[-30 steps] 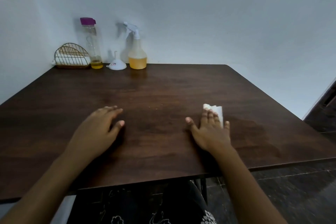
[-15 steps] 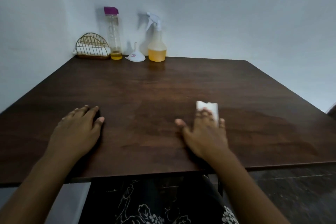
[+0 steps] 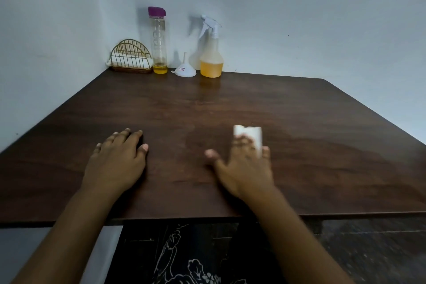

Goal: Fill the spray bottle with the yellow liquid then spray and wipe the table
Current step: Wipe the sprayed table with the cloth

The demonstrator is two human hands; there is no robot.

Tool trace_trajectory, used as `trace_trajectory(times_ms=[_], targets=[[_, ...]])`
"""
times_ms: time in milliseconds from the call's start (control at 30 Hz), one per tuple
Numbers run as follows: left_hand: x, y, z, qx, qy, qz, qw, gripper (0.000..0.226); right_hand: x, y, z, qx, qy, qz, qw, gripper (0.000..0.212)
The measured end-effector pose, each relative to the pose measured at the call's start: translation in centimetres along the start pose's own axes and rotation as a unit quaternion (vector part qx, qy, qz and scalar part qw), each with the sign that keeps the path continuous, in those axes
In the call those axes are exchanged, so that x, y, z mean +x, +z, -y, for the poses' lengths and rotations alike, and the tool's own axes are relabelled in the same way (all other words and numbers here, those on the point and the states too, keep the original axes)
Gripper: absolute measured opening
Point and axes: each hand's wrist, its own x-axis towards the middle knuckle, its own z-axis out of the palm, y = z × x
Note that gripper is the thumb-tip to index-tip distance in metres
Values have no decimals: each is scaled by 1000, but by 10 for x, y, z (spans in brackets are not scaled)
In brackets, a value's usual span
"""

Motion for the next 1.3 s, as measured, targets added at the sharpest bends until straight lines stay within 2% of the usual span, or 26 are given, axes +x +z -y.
trace_trajectory(times_ms=[100, 200, 267, 367, 433, 500, 633, 700, 767, 833, 900, 967, 1033, 1200, 1300], targets=[[3, -1, 5, -20, 4, -6, 1000, 46, -7, 17, 74, 21, -158, 16, 987, 86], [5, -4, 8, -47, 4, -23, 999, 44, -11, 17, 82, 22, -212, 40, 976, 79], [6, -3, 8, -41, 5, -30, 999, 44, -4, 12, 39, 21, -161, 22, 987, 81], [7, -1, 9, -28, 4, -26, 999, 45, 5, -7, -33, -9, 14, 5, 1000, 82], [7, 1, 9, -24, 5, -26, 999, 45, 10, -12, -40, -22, 68, 15, 997, 83], [8, 0, 9, -25, 5, -28, 999, 45, 20, -3, -6, -3, 13, 11, 1000, 83], [8, -2, 10, -34, 4, -24, 999, 45, 25, 17, 87, 9, -186, 48, 981, 75], [7, -2, 10, -35, 2, -24, 999, 45, 29, 13, 87, 7, -207, 68, 976, 70], [7, -2, 9, -35, 1, -26, 999, 45, 38, 7, 50, 9, -160, 56, 986, 72], [7, -1, 9, -27, 4, -29, 999, 45, 48, -7, -10, 7, -57, 35, 998, 74], [7, 0, 8, -16, 6, -28, 999, 45, 51, -24, -62, 1, 61, 39, 997, 75], [7, 2, 6, -3, 11, -27, 1000, 46, 53, -32, -76, -2, 115, 57, 992, 77], [7, 3, 4, 2, 12, -22, 1000, 47, 62, -26, -49, -3, 84, 53, 995, 80], [8, 1, 3, -2, 5, -14, 1000, 47, 57, 5, 82, 13, -146, 71, 987, 78], [7, 0, 3, -5, 0, -14, 1000, 47, 59, 8, 83, 11, -177, 81, 981, 73]])
